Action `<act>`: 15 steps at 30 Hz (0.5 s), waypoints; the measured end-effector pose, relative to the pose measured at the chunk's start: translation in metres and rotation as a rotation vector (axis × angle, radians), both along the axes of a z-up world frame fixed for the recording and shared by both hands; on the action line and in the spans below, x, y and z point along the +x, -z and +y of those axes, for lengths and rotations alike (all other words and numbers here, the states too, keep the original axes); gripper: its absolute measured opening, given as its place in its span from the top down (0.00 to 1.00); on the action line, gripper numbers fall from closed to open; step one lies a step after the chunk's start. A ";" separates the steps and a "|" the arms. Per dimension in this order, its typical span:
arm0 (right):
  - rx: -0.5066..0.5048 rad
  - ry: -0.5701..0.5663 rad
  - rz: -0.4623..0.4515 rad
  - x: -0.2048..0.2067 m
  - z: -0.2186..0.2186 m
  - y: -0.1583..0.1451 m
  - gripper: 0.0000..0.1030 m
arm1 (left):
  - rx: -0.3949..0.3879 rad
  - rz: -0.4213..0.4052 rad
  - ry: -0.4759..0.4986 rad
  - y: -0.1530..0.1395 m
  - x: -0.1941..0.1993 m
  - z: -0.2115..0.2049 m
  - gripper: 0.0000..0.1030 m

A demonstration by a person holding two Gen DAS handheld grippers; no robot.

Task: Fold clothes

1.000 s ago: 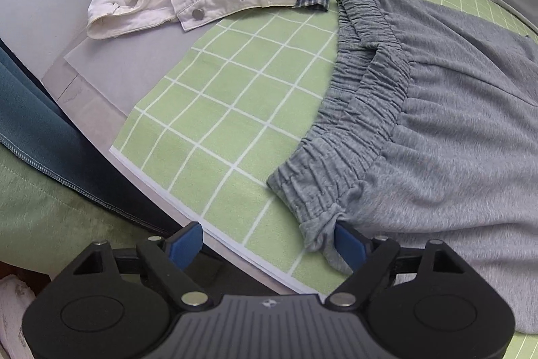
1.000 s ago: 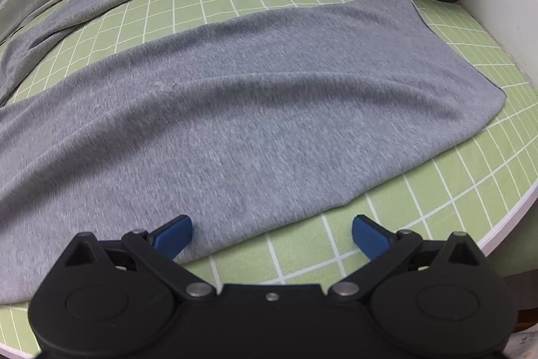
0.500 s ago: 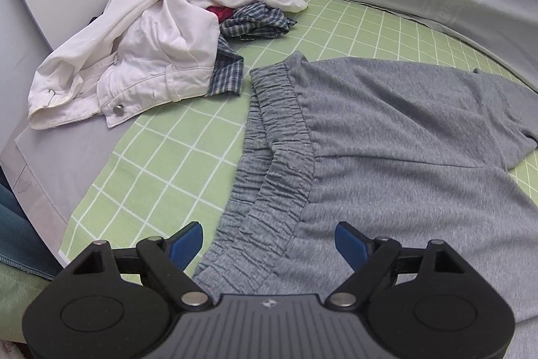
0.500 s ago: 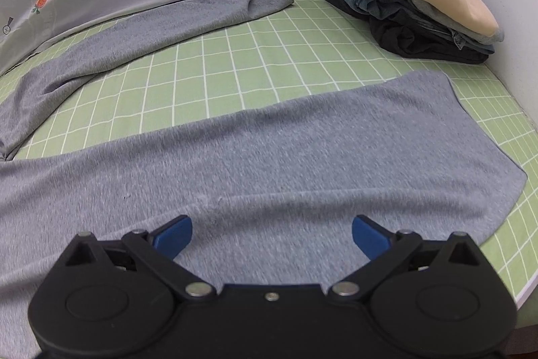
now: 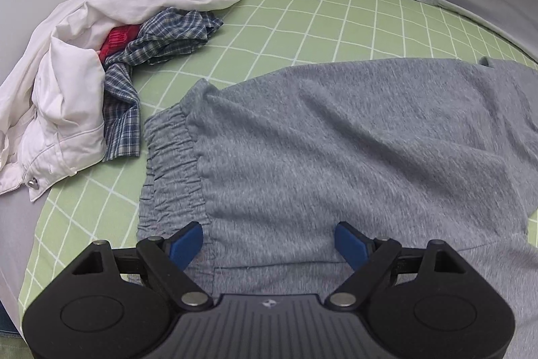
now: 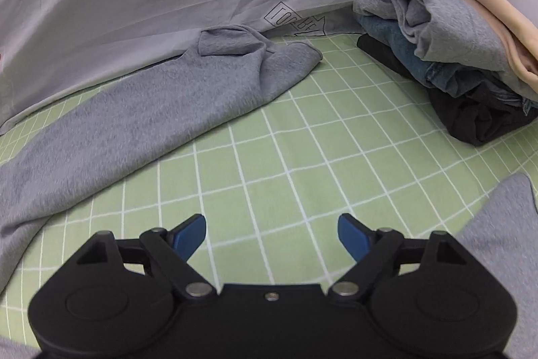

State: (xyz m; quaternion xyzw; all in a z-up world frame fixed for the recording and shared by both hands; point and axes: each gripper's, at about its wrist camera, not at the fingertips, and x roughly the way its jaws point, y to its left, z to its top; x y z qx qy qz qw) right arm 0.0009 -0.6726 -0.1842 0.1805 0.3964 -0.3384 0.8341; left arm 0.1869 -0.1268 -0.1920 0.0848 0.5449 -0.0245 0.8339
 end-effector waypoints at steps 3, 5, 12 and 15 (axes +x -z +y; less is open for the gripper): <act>-0.010 0.033 -0.036 0.037 -0.038 0.007 0.26 | 0.012 0.016 -0.012 0.005 0.013 -0.007 0.13; -0.019 0.036 -0.055 0.057 -0.056 0.012 0.35 | 0.008 0.010 0.000 0.005 0.016 -0.008 0.13; -0.052 0.061 -0.081 0.100 -0.080 0.023 0.61 | -0.008 0.033 -0.013 0.010 0.023 -0.004 0.04; -0.058 0.052 -0.092 0.101 -0.081 0.018 0.97 | 0.007 0.030 0.002 0.011 0.024 -0.005 0.02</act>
